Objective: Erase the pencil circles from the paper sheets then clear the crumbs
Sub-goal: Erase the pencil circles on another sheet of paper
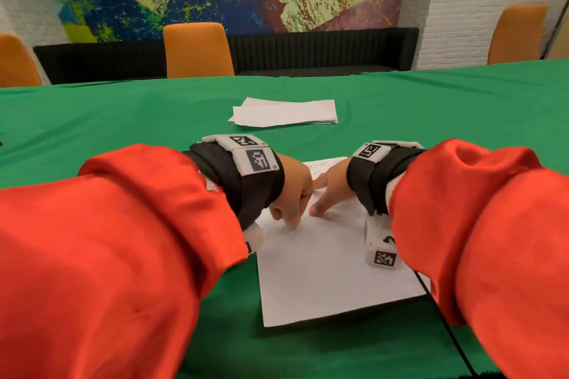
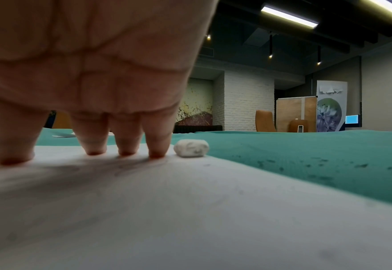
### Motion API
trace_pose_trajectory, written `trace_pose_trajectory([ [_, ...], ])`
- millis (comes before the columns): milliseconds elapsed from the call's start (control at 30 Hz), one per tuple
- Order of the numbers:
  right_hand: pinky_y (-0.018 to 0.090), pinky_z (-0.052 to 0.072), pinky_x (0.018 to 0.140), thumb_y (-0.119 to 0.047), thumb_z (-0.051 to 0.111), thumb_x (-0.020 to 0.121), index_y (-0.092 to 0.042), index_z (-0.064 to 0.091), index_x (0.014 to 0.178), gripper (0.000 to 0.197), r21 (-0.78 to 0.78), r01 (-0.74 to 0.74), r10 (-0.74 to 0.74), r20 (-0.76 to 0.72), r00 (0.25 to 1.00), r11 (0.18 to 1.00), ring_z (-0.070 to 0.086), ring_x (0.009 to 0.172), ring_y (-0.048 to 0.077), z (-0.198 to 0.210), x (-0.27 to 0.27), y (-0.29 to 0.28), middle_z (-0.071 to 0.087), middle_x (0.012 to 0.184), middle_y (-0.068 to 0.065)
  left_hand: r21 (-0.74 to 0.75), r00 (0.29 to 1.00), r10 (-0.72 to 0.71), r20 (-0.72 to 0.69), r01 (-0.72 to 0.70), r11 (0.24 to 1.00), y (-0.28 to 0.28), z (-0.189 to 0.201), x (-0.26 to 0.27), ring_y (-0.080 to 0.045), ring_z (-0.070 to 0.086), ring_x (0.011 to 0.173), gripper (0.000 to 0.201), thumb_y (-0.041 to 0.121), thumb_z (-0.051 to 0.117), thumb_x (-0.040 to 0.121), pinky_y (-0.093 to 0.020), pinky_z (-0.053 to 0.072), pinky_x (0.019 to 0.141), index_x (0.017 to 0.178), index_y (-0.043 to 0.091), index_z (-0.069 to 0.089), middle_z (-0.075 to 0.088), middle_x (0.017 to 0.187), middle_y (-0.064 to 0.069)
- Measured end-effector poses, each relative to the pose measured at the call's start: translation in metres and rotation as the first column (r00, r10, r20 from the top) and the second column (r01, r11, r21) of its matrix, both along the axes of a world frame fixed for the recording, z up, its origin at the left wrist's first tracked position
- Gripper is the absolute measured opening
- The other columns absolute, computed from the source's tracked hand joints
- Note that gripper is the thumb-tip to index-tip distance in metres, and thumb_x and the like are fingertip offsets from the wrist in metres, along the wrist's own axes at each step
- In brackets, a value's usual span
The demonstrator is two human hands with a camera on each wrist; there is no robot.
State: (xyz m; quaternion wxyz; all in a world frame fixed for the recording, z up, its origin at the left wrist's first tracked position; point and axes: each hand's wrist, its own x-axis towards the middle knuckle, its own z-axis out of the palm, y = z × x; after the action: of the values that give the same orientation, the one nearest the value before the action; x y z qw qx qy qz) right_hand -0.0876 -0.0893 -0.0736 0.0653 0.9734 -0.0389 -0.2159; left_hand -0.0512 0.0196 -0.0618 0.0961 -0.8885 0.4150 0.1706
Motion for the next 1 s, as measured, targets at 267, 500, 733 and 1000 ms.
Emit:
trace_pose_trajectory([
  [267,0.028,0.019,0.109,-0.053,0.041,0.093,-0.022,0.007,0.151,0.073,-0.015,0.021,-0.021,-0.013,1.000,1.000,0.020,0.142,0.021,0.000,0.004,-0.004,0.018,0.156,0.004,-0.069,1.000,0.017,-0.008,-0.017,0.997,0.006,-0.008,0.004,0.000,0.055,0.052,0.015,0.023,0.069,0.084,-0.021,0.049,0.065,0.073,0.023,0.059,0.061,0.063,0.010],
  [500,0.027,0.020,0.109,-0.054,0.046,0.091,-0.024,0.007,0.151,0.077,-0.062,0.045,-0.048,-0.039,0.998,0.997,0.023,0.141,0.022,0.005,-0.004,-0.015,0.020,0.156,0.004,-0.161,0.999,0.042,-0.014,-0.044,0.986,0.013,0.005,0.009,-0.001,0.054,0.052,0.017,0.024,0.070,0.084,-0.016,0.040,0.053,0.074,0.022,0.057,0.059,0.061,0.011],
  [733,0.027,0.016,0.112,-0.056,0.049,0.088,-0.031,0.016,0.149,0.074,-0.022,0.078,-0.078,0.017,0.997,0.997,0.020,0.142,0.018,0.008,-0.010,-0.028,0.020,0.156,-0.003,-0.206,0.999,0.023,-0.049,-0.033,0.978,-0.002,0.000,0.009,0.002,0.053,0.045,0.017,0.023,0.070,0.084,-0.011,0.043,0.047,0.074,0.022,0.057,0.059,0.063,0.009],
  [1000,0.032,0.009,0.114,-0.056,0.048,0.089,-0.031,0.005,0.150,0.079,0.014,0.107,-0.105,-0.063,0.992,0.994,0.010,0.144,0.018,-0.002,-0.009,-0.026,0.006,0.158,-0.002,-0.179,0.999,0.011,-0.043,-0.018,0.984,-0.023,-0.010,0.004,0.004,0.052,0.040,0.019,0.019,0.070,0.083,-0.008,0.041,0.046,0.068,0.021,0.058,0.059,0.059,0.010],
])
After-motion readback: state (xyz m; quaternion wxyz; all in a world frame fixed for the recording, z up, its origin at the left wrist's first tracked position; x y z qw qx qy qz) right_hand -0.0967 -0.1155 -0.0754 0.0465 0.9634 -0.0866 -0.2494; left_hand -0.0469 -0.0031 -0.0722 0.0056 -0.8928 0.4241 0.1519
